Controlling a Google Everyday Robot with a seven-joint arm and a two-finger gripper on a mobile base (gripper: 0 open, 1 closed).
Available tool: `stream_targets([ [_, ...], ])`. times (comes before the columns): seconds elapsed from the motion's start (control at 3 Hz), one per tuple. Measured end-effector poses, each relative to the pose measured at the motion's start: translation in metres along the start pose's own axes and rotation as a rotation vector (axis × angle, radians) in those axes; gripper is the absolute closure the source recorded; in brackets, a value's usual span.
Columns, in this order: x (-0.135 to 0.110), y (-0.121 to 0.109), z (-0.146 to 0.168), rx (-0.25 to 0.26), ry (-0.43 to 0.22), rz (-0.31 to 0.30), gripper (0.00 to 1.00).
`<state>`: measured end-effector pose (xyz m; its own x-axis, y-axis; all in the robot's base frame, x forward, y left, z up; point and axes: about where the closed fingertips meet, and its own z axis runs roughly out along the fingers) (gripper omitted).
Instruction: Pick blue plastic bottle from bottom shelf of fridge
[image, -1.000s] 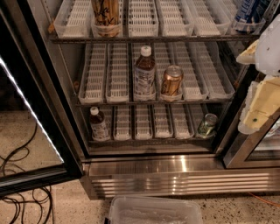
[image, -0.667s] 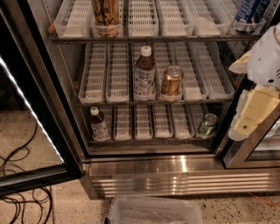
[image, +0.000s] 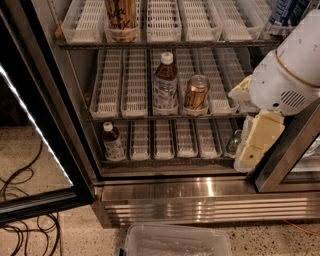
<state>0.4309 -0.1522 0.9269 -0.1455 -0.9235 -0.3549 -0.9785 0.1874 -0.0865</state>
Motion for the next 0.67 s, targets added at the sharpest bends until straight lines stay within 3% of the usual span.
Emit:
stream_targets([
  [0.33,0.0,0.0,0.0,0.0,0.0,0.0,0.0],
  [0.67,-0.009,-0.004,0.032,-0.016,-0.047,0.019,0.0],
])
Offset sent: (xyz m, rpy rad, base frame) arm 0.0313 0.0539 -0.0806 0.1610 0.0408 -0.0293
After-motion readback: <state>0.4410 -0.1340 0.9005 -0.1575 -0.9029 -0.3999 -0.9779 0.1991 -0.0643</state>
